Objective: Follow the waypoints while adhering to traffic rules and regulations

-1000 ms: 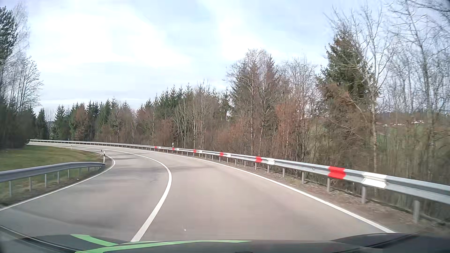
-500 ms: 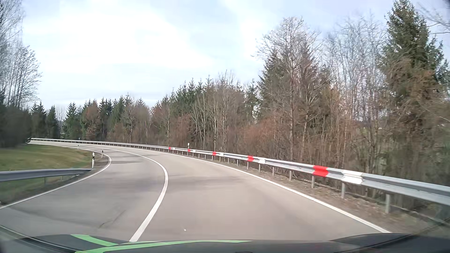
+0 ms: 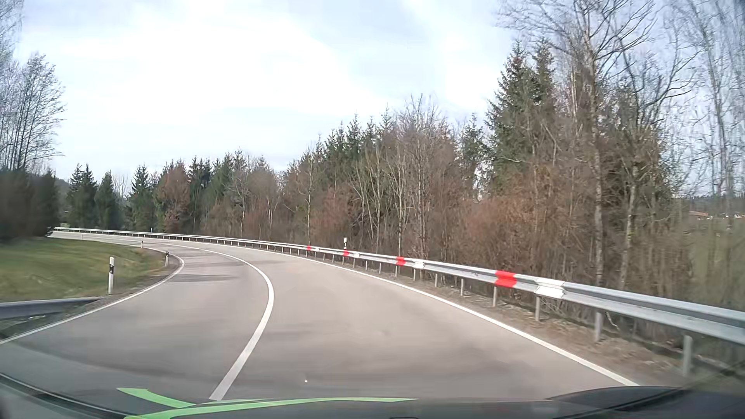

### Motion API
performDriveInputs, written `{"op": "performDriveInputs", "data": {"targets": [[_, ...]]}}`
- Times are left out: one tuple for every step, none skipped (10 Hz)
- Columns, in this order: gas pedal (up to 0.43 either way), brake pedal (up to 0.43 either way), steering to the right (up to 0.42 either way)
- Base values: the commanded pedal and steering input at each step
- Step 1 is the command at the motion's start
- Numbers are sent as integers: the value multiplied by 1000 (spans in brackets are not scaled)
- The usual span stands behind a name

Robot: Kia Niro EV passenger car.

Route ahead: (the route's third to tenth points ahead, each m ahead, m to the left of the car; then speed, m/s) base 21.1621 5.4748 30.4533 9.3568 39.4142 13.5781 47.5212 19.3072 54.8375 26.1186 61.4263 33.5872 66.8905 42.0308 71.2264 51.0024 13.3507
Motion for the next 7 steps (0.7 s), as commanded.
{"op": "performDriveInputs", "data": {"targets": [[0,116,-63],[0,116,-63],[0,110,-63],[0,110,-63],[0,98,-63],[0,85,-63],[0,85,-63]]}}
